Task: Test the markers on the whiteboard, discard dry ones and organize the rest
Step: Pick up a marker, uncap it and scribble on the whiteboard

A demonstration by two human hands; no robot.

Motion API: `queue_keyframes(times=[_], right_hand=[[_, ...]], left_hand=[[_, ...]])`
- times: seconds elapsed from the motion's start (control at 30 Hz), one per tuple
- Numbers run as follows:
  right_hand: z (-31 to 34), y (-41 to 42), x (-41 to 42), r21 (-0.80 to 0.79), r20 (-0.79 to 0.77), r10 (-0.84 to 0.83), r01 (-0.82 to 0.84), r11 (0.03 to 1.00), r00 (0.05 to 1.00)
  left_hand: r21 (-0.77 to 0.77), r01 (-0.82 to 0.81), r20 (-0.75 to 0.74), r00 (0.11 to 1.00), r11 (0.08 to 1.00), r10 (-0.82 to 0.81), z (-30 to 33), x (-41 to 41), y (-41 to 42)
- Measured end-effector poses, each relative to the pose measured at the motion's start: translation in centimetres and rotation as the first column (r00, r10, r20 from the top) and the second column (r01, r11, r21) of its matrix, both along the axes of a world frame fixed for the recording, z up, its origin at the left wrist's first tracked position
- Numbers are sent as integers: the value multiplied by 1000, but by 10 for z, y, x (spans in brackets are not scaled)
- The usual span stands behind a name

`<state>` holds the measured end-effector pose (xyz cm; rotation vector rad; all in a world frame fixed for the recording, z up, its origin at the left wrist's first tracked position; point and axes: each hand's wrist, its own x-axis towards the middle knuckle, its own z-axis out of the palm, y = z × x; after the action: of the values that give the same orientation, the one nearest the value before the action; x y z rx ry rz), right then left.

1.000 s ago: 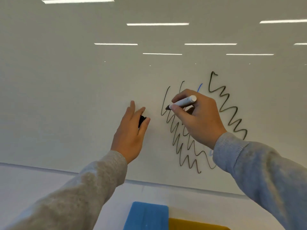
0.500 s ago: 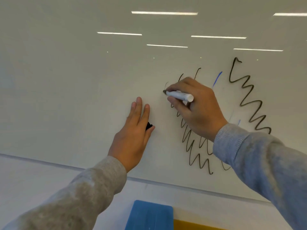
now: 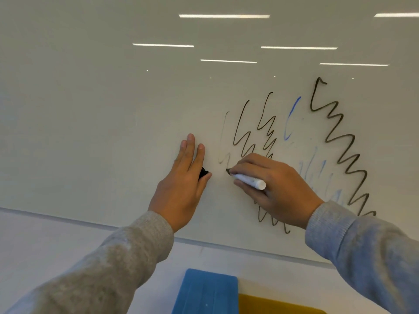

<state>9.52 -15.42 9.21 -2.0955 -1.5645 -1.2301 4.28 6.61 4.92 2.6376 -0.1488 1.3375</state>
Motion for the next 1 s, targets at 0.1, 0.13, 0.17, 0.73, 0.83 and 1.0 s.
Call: queue_keyframes(times=[0.1, 0.13, 0.17, 0.73, 0.83, 1.0], right_hand=[[4, -6, 0, 178, -10, 6, -4, 984, 1000], [1, -5, -1, 184, -21, 11, -7, 983, 1000], [-4, -3, -2, 141, -24, 11, -7, 990, 1000], [-38, -25, -11, -120, -21, -93, 90, 989, 995], [-38, -34, -12, -42, -73, -102, 99, 994, 992], [-36, -36, -18, -320, 25, -173, 172, 932, 985]], left_hand=[[-5, -27, 5, 1000, 1000, 27, -1, 1, -5], [-8, -38, 4, 999, 999, 38, -1, 0, -6], [-12, -42, 0, 999, 999, 42, -1, 0, -7], [-94, -20, -7, 1000, 995, 19, -4, 0, -15], [-102, -14, -27, 1000, 995, 11, -7, -1, -17], [-56, -6, -117, 993, 998, -1, -24, -7, -22]])
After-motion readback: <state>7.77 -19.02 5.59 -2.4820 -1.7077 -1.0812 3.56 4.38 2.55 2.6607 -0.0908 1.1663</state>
